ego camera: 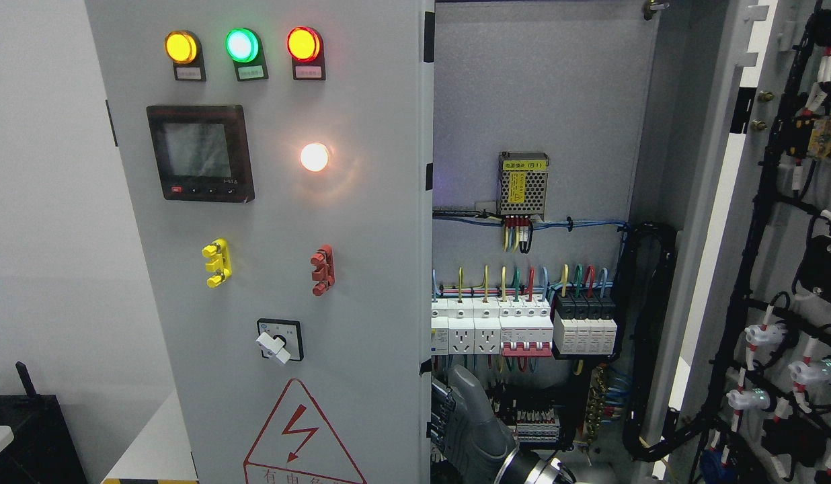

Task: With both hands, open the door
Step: 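Pull the indicator-light door outward with the right hand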

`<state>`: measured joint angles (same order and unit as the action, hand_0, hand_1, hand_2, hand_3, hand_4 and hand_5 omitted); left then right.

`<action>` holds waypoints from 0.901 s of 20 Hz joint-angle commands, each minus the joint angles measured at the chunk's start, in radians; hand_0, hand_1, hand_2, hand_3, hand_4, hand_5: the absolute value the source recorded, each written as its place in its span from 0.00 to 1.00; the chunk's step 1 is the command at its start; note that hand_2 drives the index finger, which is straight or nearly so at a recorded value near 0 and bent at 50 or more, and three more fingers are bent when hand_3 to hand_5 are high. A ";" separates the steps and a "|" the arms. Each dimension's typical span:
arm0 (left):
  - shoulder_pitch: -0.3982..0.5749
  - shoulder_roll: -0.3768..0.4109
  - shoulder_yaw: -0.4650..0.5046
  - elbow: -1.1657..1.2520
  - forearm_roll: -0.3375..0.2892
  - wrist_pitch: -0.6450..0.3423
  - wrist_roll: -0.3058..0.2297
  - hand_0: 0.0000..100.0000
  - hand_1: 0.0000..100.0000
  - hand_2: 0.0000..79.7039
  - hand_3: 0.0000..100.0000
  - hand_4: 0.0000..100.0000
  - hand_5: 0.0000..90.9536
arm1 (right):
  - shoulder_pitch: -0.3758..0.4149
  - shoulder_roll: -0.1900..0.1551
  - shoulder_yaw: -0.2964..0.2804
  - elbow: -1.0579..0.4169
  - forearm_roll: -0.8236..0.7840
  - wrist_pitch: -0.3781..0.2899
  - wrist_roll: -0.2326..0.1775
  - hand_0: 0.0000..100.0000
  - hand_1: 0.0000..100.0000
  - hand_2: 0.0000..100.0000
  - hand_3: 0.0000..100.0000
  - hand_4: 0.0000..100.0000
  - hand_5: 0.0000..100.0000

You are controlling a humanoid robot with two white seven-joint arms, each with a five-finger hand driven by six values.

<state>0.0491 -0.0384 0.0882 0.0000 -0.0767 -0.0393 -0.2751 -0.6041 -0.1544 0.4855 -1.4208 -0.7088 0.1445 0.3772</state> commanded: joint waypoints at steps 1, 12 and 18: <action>0.000 0.000 -0.001 -0.003 0.000 -0.001 -0.003 0.00 0.00 0.00 0.00 0.03 0.00 | 0.010 0.001 0.030 -0.050 -0.014 0.001 0.002 0.00 0.00 0.00 0.00 0.00 0.00; 0.000 0.000 -0.001 -0.003 0.000 -0.001 -0.003 0.00 0.00 0.00 0.00 0.03 0.00 | 0.066 0.012 0.084 -0.168 -0.020 0.000 0.003 0.00 0.00 0.00 0.00 0.00 0.00; 0.000 0.000 0.001 -0.003 0.000 -0.001 -0.003 0.00 0.00 0.00 0.00 0.03 0.00 | 0.096 0.013 0.117 -0.220 -0.020 -0.002 0.023 0.00 0.00 0.00 0.00 0.00 0.00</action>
<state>0.0491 -0.0383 0.0882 0.0000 -0.0767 -0.0388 -0.2773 -0.5363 -0.1463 0.5532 -1.5494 -0.7278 0.1450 0.3911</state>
